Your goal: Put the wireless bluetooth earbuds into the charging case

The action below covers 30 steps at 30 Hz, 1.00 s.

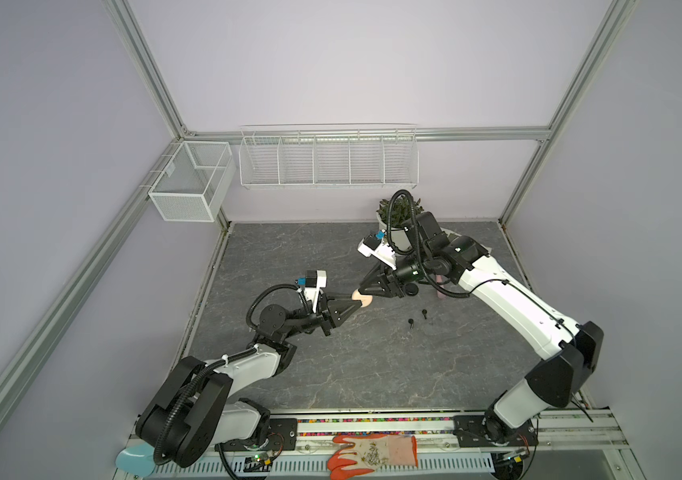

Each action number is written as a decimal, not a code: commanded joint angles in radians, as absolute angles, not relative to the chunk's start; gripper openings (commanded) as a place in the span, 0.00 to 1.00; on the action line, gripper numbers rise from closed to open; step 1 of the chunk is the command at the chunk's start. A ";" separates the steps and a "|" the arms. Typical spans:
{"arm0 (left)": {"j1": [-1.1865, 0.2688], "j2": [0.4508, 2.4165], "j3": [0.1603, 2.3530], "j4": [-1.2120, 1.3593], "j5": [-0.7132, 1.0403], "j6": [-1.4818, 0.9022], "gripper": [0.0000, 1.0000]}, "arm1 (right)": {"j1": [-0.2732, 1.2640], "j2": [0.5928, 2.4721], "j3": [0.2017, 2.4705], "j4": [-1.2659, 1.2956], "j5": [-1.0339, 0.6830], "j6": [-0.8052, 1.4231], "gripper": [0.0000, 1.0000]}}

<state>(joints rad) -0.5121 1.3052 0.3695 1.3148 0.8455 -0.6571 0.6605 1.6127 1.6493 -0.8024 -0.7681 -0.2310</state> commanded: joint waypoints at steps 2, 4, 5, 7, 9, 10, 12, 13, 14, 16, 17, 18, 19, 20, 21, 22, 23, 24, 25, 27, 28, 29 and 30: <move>-0.499 1.301 0.404 1.415 0.793 -0.679 0.00 | 0.627 1.471 1.529 -0.640 -0.797 -0.067 0.47; -0.499 1.303 0.398 1.414 0.778 -0.673 0.00 | 0.617 1.387 1.371 -0.383 -0.812 0.083 0.52; -0.499 1.306 0.401 1.416 0.778 -0.674 0.00 | 0.617 1.355 1.293 -0.250 -0.814 0.164 0.53; -0.498 1.311 0.406 1.416 0.777 -0.682 0.00 | 0.617 1.341 1.194 -0.058 -0.831 0.294 0.55; -0.499 1.315 0.398 1.416 0.769 -0.683 0.00 | 0.617 1.344 1.131 0.069 -0.835 0.393 0.58; -0.499 1.319 0.395 1.416 0.768 -0.682 0.00 | 0.618 1.344 1.099 0.126 -0.831 0.425 0.60; -0.499 1.326 0.389 1.416 0.769 -0.679 0.00 | 0.617 1.340 1.055 0.194 -0.800 0.458 0.64; -0.499 1.328 0.388 1.416 0.768 -0.678 0.00 | 0.617 1.345 1.040 0.230 -0.792 0.474 0.65; -0.499 1.330 0.387 1.416 0.768 -0.680 0.00 | 0.617 1.355 1.038 0.246 -0.794 0.484 0.67; -0.499 1.330 0.388 1.416 0.770 -0.681 0.00 | 0.618 1.380 1.046 0.265 -0.805 0.499 0.68; -0.498 1.326 0.387 1.416 0.769 -0.681 0.00 | 0.618 1.393 1.045 0.284 -0.814 0.513 0.66; -0.498 1.325 0.385 1.416 0.767 -0.681 0.00 | 0.618 1.399 1.042 0.304 -0.817 0.525 0.65; -0.499 1.324 0.383 1.416 0.763 -0.681 0.00 | 0.620 1.407 1.036 0.331 -0.825 0.542 0.63; -0.499 1.325 0.382 1.416 0.762 -0.682 0.00 | 0.620 1.412 1.031 0.353 -0.833 0.556 0.59; -0.499 1.326 0.382 1.416 0.759 -0.682 0.00 | 0.620 1.415 1.027 0.368 -0.839 0.566 0.55; -0.498 1.326 0.382 1.416 0.756 -0.683 0.00 | 0.623 1.416 1.024 0.376 -0.846 0.569 0.51; -0.499 1.328 0.379 1.416 0.747 -0.683 0.00 | 0.625 1.417 1.022 0.377 -0.849 0.568 0.49; -0.499 1.329 0.379 1.415 0.743 -0.683 0.00 | 0.627 1.417 1.020 0.377 -0.851 0.569 0.48; -0.499 1.330 0.379 1.415 0.744 -0.683 0.00 | 0.631 1.418 1.020 0.377 -0.855 0.566 0.47; -0.499 1.330 0.382 1.416 0.741 -0.685 0.00 | 0.638 1.418 1.024 0.366 -0.861 0.559 0.42; -0.499 1.330 0.382 1.416 0.736 -0.685 0.00 | 0.639 1.419 1.023 0.363 -0.862 0.556 0.39; -0.499 1.330 0.382 1.415 0.732 -0.687 0.00 | 0.640 1.420 1.023 0.361 -0.862 0.555 0.35; -0.499 1.331 0.382 1.415 0.730 -0.688 0.00 | 0.641 1.421 1.024 0.360 -0.863 0.553 0.32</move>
<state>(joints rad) -0.5034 1.3251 0.3794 1.3819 0.7567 -0.6739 0.6262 1.4132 1.0351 0.3206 -0.8288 0.5438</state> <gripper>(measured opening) 0.190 0.343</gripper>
